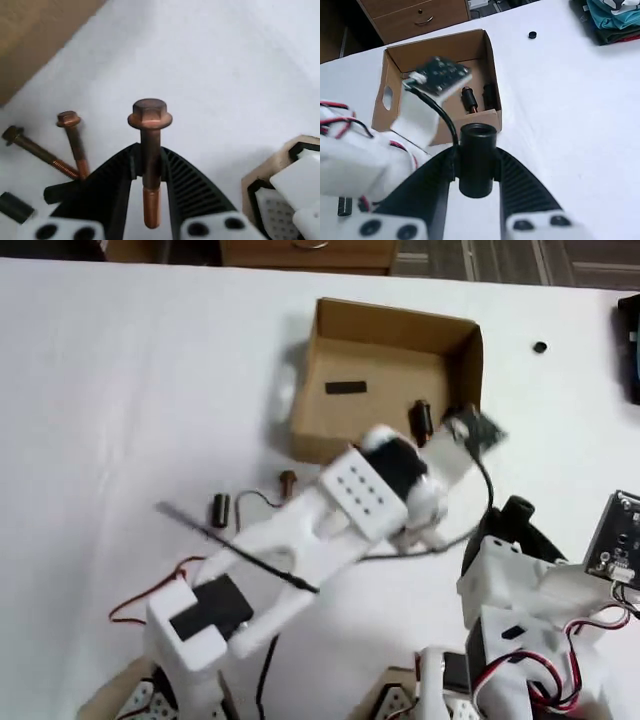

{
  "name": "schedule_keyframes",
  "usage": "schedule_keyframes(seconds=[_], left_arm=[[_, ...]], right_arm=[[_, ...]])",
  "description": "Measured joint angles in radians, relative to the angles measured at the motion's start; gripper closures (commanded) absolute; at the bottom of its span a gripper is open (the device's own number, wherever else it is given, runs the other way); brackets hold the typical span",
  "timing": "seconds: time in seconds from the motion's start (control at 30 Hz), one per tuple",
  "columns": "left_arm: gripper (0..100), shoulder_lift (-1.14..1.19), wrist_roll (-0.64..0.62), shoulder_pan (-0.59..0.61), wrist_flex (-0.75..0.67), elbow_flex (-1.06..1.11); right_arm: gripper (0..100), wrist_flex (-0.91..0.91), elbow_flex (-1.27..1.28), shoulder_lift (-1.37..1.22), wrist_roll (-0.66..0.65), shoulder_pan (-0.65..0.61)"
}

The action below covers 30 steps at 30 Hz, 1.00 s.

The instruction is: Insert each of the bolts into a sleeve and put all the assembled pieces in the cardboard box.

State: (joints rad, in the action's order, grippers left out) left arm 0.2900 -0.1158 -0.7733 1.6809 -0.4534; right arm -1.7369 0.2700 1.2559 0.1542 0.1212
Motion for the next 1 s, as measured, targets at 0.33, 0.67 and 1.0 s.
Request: schedule_keyframes(seconds=[0.33, 0.67, 1.0], left_arm=[[98, -0.184, 0.0, 0.074, 0.087, -0.215], [98, -0.588, -0.04, 0.098, 0.089, -0.054], [98, -0.89, -0.094, 0.333, 0.091, 0.126]], right_arm=[[98.0, 0.0, 0.003, 0.0, 0.0, 0.0], [97.9, 0.014, 0.089, 0.0, 0.0, -0.206], [97.9, 0.186, 0.321, -0.002, 0.0, -0.522]])
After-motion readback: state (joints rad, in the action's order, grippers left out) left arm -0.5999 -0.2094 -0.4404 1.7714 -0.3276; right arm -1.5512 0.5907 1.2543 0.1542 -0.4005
